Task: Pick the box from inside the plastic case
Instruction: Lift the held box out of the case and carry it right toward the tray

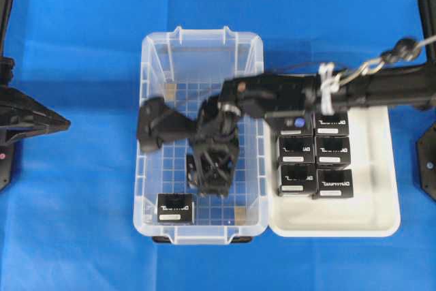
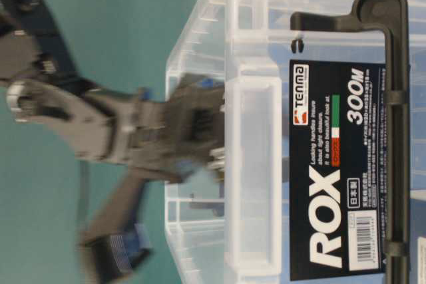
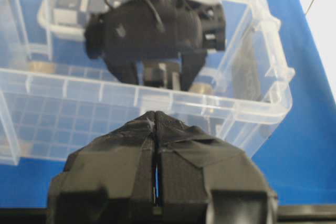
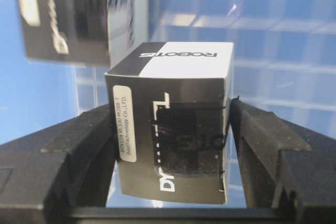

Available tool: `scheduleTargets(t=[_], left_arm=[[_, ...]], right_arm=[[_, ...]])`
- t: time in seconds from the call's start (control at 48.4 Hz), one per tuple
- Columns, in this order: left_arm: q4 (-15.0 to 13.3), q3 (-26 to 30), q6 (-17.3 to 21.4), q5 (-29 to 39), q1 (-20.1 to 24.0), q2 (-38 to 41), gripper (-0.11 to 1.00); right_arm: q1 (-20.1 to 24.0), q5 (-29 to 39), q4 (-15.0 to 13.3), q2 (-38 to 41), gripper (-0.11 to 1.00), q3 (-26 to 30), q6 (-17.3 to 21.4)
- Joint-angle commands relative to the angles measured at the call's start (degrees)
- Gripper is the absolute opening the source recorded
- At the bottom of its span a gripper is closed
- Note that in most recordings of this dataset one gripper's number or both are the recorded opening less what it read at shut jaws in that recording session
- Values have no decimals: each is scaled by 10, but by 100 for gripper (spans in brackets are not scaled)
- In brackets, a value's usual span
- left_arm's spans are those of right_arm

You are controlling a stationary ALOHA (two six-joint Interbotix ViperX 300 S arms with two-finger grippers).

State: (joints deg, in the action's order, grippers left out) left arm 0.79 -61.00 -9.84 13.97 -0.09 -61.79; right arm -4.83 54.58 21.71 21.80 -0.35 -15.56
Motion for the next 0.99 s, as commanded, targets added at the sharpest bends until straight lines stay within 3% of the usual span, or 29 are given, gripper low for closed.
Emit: scheduleTargets(t=[0.0,0.475,0.599,0.723,0.826,0.971], left_arm=[[2,11,1,-3,3,3,-6],[2,12,-2,4,11,-4,-6],[2,12,-4,7,11,-4,-6],[2,12,-3,8,11,-4,-6],[2,12,-1,8,11,-4,-6],[2,11,2,8,13,-3,-6]], right_arm=[[-13,13,1,-24,71,24,1],[-91,228,-4,-156,70,142,2],[-95,271,-40,-198,70,136,3],[-98,313,-82,-232,70,102,11],[-107,337,-96,-258,70,49,17],[-120,268,-112,-288,70,-67,10]])
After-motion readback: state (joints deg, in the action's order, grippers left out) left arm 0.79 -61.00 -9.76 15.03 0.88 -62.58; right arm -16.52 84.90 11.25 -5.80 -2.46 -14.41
